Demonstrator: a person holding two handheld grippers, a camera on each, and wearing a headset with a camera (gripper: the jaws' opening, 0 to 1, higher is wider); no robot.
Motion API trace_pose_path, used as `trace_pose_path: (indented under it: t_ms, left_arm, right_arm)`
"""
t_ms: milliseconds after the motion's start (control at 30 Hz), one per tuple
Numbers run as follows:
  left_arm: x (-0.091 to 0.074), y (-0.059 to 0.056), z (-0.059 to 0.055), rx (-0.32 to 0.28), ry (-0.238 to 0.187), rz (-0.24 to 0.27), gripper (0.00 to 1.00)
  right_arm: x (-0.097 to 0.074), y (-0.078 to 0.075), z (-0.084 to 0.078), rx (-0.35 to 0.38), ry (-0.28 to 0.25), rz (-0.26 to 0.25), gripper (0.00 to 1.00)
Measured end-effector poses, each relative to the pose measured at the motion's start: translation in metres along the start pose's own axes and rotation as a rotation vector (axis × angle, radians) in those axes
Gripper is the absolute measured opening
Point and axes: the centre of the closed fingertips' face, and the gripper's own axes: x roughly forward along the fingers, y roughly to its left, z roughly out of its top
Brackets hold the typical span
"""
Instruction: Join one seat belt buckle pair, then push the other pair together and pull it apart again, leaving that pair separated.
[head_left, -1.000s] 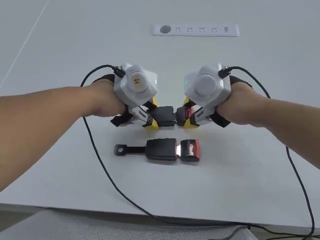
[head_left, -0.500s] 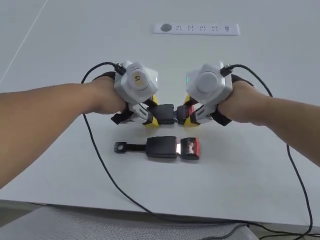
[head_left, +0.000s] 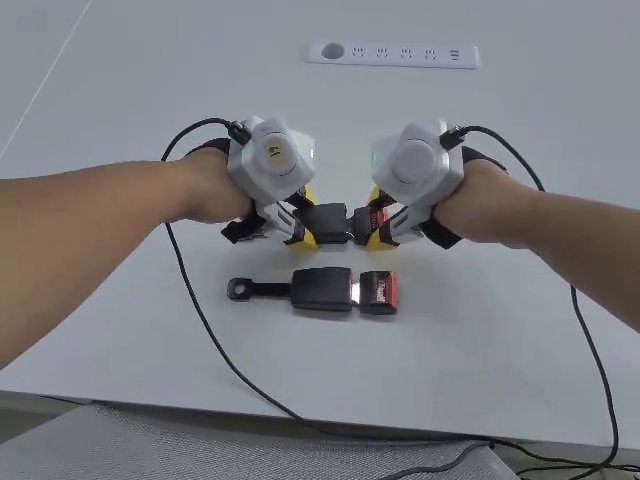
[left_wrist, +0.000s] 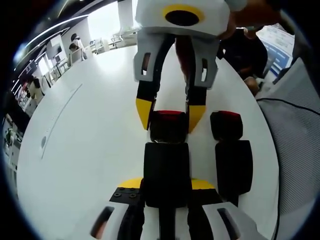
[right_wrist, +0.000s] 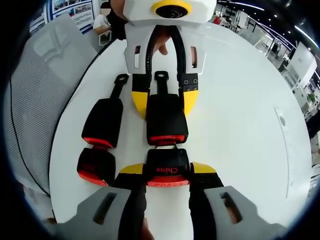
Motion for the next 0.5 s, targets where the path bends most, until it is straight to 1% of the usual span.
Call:
trace_pose_path:
  t_ms: [133,200,300,433,500]
  left_arm:
    - [0.0,-0.001,0.0,0.002,0.003,-0.001,0.32]
    - [-0.001,-0.001,0.001,0.002,0.005,-0.002,0.32]
    - [-0.001,-0.002,0.002,0.001,0.002,-0.002,0.32]
    - [-0.001,-0.002,0.002,0.001,0.002,-0.002,0.32]
    - [-0.001,-0.002,0.002,0.004,0.005,-0.003,0.32]
  right_arm:
    - [-0.004,0.003,0.002,0.01,-0.006,0.006,0.3]
    - [-0.003,0.003,0.002,0.006,-0.002,0.007,0.3]
    - [-0.002,0.003,-0.002,0.003,0.003,0.01,0.3]
    - [-0.006,0.003,-0.01,0.004,0.014,0.013,0.31]
    - [-0.009,0.004,-0.008,0.006,0.013,0.013,0.31]
